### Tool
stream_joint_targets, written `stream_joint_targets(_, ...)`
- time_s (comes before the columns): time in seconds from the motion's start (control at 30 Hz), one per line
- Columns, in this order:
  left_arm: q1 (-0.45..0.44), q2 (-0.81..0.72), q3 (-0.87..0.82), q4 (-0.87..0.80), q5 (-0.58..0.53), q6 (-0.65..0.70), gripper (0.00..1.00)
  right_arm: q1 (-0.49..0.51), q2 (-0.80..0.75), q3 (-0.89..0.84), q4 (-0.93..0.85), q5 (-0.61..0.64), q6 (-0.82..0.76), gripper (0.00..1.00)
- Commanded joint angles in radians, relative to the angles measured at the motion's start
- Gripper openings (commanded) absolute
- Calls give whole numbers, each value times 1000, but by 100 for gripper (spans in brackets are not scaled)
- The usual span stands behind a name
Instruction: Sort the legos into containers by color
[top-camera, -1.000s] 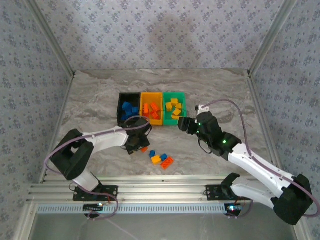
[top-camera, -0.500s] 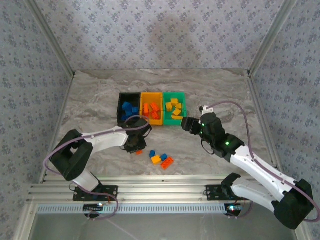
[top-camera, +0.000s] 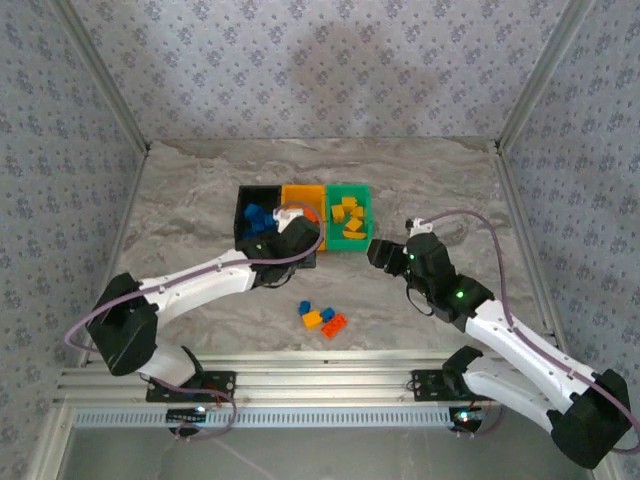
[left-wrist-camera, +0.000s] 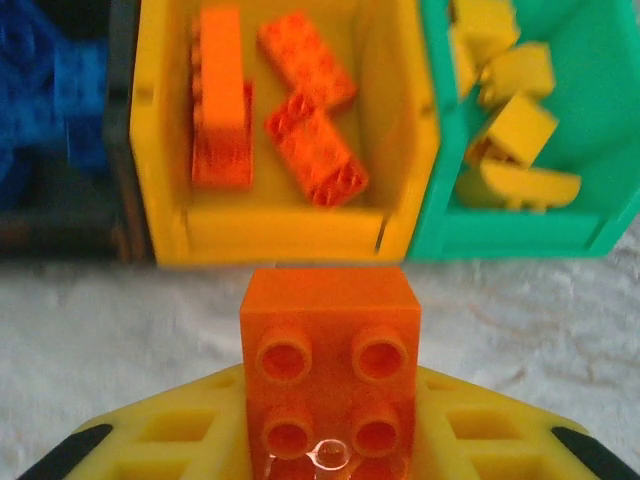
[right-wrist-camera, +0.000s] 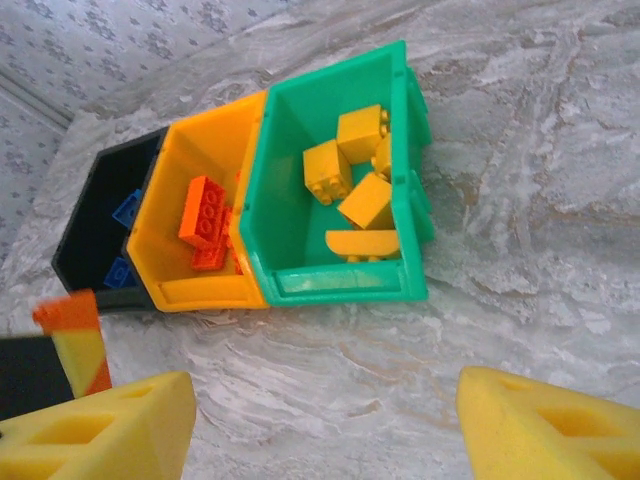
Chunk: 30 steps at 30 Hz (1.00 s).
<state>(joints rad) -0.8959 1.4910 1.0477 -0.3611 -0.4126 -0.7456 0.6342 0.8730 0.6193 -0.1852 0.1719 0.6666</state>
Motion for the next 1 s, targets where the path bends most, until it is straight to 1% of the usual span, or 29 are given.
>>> stream_joint_targets(0.0,41,73,54,144,-82,145,36,-5,-19,-7,-36,-2,30,71)
stream_joint_targets(0.13,117,154,139,191,-27,170,36,-3,-49,-19,-60,1,49,71)
stream_joint_targets(0.2,135,199,182,199,-11,187,39,-1,-64,-25,-71,-3,56,71)
stream_joint_targets(0.3,157,266,256,172,0,199,53,1,-80,-29,-92,-13,64,73)
stream_joint_targets(0.33,165,281,281,160,4,200,61,2,-83,-29,-99,-19,66,74)
stream_joint_targets(0.37,168,295,303,152,7,200,67,6,-86,-30,-107,-21,69,74)
stream_joint_targets(0.47,170,296,347,138,19,202,79,20,-96,-39,-126,-23,77,75)
stream_joint_targets(0.6,159,209,338,154,49,199,90,41,-98,-44,-152,-35,77,75)
stream_joint_targets(0.77,112,14,217,197,98,176,99,79,-83,-72,-148,-61,83,76)
stream_joint_targets(0.9,37,-149,69,221,102,158,99,125,-44,-89,-119,-73,81,76)
stream_joint_targets(0.97,-3,-235,-21,215,90,127,99,154,-5,-83,-106,-84,69,76)
